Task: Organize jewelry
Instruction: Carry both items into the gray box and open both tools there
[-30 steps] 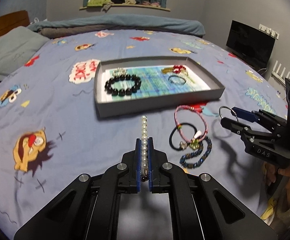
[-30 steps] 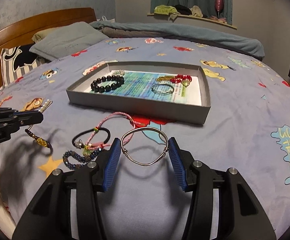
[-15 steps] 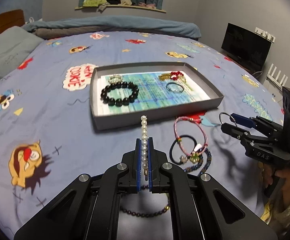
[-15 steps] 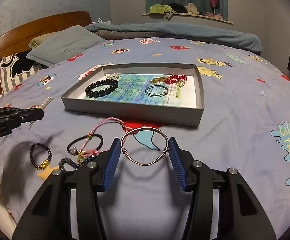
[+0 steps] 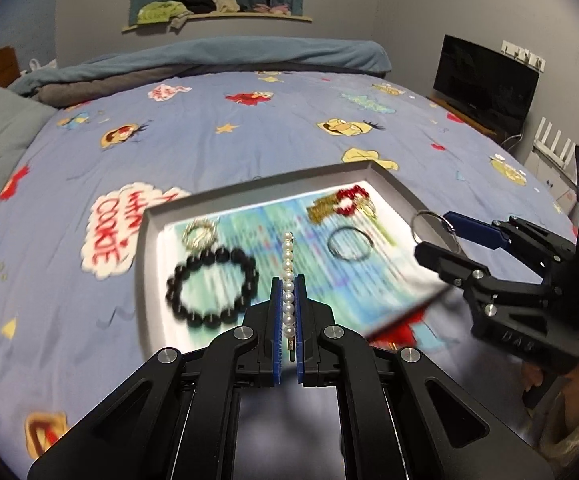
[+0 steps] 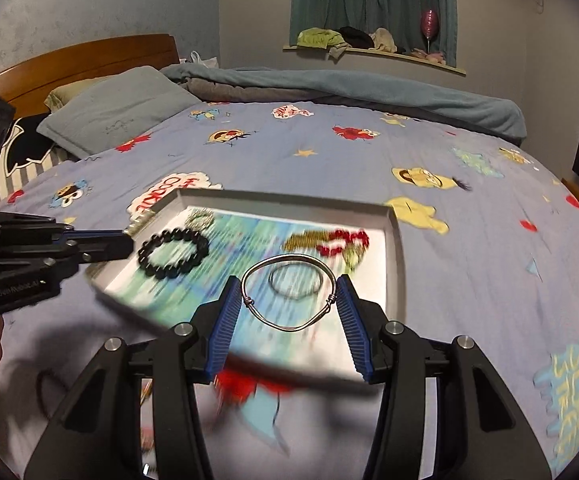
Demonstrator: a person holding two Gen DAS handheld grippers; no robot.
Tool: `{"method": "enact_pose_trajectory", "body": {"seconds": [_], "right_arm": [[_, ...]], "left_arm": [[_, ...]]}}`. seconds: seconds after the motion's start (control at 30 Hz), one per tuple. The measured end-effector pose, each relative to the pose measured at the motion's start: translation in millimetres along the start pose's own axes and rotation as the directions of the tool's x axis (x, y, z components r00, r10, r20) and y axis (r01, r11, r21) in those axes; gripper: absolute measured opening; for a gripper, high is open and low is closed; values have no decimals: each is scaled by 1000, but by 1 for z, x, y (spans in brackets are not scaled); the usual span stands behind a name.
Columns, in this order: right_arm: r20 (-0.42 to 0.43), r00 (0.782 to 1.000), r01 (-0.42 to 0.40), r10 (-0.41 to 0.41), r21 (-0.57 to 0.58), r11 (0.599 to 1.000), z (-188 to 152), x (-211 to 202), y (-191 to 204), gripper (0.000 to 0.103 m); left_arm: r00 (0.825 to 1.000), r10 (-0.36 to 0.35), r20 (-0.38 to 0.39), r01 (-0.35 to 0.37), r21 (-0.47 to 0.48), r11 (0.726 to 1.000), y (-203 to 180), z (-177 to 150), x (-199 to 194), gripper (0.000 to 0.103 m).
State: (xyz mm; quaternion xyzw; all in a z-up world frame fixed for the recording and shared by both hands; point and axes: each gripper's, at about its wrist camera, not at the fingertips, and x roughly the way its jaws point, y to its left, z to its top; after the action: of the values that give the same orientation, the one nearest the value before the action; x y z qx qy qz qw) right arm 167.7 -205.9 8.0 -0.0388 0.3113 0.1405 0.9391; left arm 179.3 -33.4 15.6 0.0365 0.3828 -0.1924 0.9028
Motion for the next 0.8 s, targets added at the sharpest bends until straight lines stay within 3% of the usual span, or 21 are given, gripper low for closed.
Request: {"method": "enact_pose_trajectory", "body": {"seconds": [0.23,0.47,0.8], "right_arm": [[-55,998,-1,-2,-63,998,33,57,6,49],[-195,981,-16,-4,-103,995,41,109,9,49],[-303,953,-14,-17,-100,995,34,133,9,49]], "left_arm": [[996,7,-87,-3,44,999,19,36,60,6],[985,-3,-175,19,90,996,34,45,105,6],[977,-11,-214,38,121,992,30,40,125,6]]}}
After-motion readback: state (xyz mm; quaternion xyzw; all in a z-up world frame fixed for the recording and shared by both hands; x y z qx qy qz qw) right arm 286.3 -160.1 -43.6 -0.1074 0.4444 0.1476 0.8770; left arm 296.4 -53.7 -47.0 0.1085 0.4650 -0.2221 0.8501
